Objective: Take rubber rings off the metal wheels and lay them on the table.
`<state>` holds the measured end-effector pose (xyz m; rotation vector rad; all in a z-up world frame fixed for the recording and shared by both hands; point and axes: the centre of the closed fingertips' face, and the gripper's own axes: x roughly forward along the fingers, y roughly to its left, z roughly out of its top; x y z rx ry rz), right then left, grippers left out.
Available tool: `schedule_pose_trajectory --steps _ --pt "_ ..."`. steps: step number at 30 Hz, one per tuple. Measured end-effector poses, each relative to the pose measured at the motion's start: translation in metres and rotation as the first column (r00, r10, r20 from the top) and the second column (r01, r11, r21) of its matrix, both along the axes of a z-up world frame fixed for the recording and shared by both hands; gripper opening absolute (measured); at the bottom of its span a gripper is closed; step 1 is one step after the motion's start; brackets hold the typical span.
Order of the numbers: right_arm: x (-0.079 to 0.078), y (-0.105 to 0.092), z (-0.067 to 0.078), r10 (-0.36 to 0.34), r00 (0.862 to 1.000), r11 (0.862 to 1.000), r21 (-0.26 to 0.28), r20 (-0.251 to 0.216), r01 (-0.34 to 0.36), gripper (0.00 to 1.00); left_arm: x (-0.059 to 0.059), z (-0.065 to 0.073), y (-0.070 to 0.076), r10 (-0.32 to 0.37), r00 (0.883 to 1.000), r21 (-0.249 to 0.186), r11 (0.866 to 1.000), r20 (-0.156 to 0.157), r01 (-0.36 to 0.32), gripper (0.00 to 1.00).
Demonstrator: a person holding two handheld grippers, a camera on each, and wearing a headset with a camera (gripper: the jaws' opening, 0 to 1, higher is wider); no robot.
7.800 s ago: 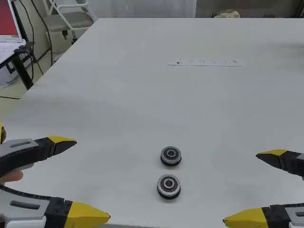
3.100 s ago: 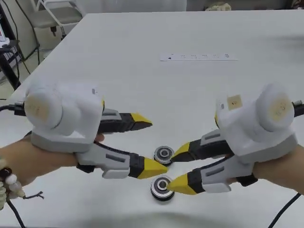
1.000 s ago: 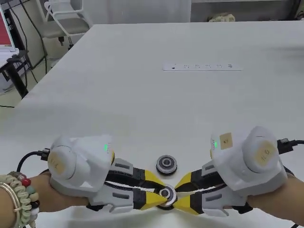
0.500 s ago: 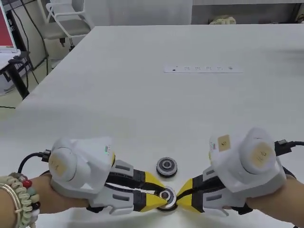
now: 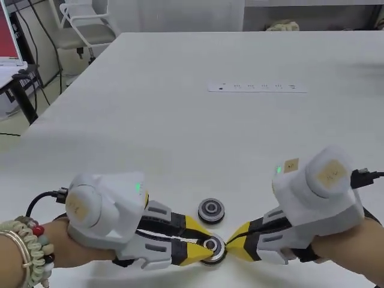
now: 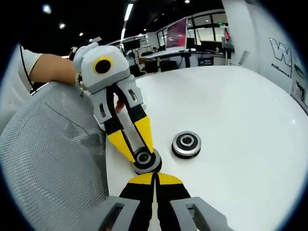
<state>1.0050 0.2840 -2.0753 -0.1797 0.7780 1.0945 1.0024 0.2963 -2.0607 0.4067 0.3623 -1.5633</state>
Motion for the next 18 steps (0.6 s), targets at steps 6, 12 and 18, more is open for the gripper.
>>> schedule_pose_trajectory --steps 6,12,18 --pt "0.001 0.004 0.009 -0.076 0.992 0.99 0.108 -0.096 0.087 0.0 0.001 0.0 0.0 0.002 1.0 -0.002 1.0 0.0 -0.002 0.07" --pt "-0.001 0.004 0.011 -0.09 0.989 0.988 0.115 -0.119 0.103 0.0 0.001 0.0 0.0 0.002 1.0 -0.005 1.0 0.0 -0.002 0.07" --pt "-0.002 0.007 0.013 -0.098 0.986 0.984 0.134 -0.137 0.117 0.0 0.001 0.0 0.0 0.002 1.0 -0.006 1.0 0.0 -0.002 0.07"
